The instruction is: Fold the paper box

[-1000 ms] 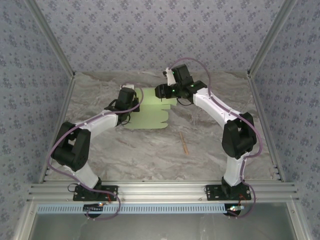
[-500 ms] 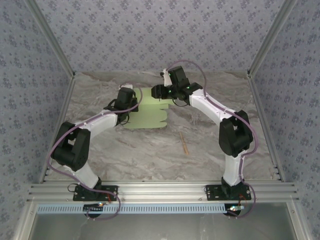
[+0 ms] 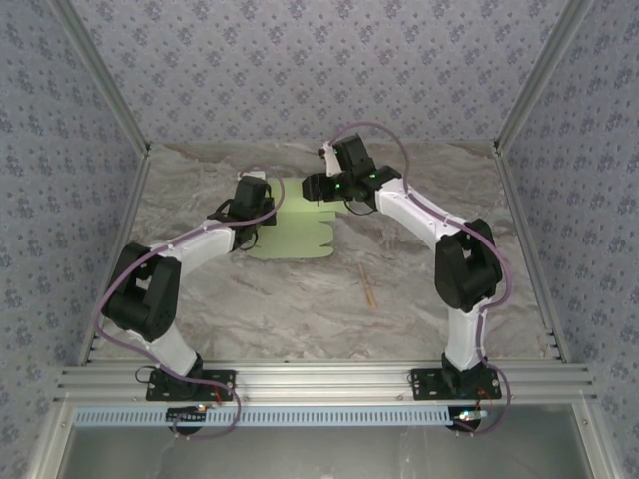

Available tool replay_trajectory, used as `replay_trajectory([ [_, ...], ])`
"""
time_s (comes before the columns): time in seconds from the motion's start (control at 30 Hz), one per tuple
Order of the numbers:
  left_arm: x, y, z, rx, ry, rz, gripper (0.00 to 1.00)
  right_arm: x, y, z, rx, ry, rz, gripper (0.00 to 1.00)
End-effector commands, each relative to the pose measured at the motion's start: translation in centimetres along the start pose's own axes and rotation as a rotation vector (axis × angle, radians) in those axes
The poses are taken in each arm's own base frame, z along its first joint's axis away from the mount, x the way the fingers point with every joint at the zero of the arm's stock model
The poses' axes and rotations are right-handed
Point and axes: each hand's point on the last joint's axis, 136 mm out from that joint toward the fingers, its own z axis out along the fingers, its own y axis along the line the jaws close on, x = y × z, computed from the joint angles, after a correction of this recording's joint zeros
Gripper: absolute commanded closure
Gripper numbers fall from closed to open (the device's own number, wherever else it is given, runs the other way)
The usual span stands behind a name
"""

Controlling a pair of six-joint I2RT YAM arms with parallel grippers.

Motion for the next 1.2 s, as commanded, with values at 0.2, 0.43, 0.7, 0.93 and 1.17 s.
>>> replay_trajectory([
  [0.2, -1.4, -0.2, -0.5, 0.033, -0.044, -0.024, 1.0, 3.5, -1.0, -3.8, 0.071, 0.048, -0.005, 0.41],
  [0.43, -1.7, -0.5, -0.7, 0.05, -0.054, -0.03, 1.0, 5.9, -2.1, -3.6, 0.077, 0.052, 0.075, 0.37],
  [0.7, -2.1, -0.7, -1.1, 0.063, -0.065, -0.036, 1.0, 6.0, -3.6, -2.5, 0.077, 0.016, 0.177, 0.33],
  [0.93, -2.5, -0.7, -1.4, 0.067, -0.073, -0.037, 1.0, 6.3, -4.3, -1.4, 0.071, 0.009, 0.232, 0.28],
  [1.17, -2.5, -0.8, -1.6, 0.071, -0.076, -0.041, 1.0, 6.5, -4.2, -0.5, 0.048, -0.002, 0.277, 0.25],
])
